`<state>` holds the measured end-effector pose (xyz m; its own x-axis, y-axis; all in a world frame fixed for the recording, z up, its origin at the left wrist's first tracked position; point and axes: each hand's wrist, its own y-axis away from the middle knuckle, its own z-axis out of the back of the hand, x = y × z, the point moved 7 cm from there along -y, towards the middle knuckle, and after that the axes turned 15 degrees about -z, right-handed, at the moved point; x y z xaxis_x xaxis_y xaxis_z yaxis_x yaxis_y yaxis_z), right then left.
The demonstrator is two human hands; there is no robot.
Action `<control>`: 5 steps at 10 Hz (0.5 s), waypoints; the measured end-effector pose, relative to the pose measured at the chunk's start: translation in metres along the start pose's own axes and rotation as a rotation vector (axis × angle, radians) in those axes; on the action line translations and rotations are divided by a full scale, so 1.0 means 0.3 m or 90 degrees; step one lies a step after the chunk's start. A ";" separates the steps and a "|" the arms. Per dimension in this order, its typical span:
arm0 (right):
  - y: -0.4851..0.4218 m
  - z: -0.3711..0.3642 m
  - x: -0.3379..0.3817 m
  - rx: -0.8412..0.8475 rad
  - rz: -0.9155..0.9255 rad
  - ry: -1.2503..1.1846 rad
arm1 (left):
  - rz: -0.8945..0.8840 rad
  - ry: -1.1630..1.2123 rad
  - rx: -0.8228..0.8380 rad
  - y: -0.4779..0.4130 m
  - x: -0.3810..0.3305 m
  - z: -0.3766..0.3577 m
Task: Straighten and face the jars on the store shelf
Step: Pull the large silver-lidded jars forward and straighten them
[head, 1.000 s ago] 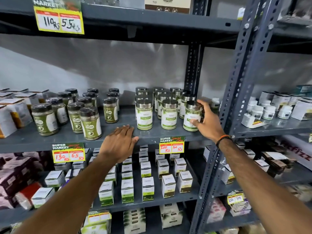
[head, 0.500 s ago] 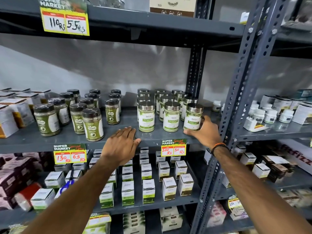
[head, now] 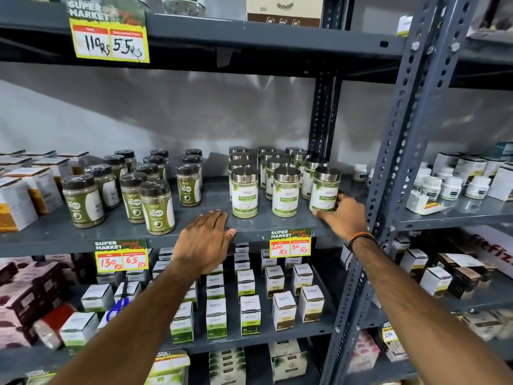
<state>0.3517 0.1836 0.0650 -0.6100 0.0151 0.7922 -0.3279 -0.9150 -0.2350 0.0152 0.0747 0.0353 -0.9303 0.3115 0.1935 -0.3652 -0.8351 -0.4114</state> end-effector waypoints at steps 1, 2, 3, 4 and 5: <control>-0.019 -0.008 -0.004 -0.001 -0.016 -0.011 | -0.001 -0.002 -0.001 0.001 0.001 0.000; -0.028 -0.011 -0.003 -0.006 -0.029 0.003 | -0.002 -0.008 -0.005 0.003 0.001 0.000; -0.035 -0.015 -0.002 -0.001 -0.036 0.006 | -0.002 -0.008 -0.006 0.003 0.002 0.000; -0.039 -0.014 0.001 0.007 -0.037 0.013 | -0.002 -0.004 -0.006 0.002 0.001 0.000; -0.036 -0.015 0.002 0.001 -0.036 0.024 | -0.004 0.001 -0.007 0.000 0.001 -0.004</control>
<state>0.3515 0.1952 0.0655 -0.6178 0.0820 0.7821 -0.3610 -0.9131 -0.1894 0.0147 0.0753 0.0344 -0.9282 0.3169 0.1951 -0.3711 -0.8283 -0.4198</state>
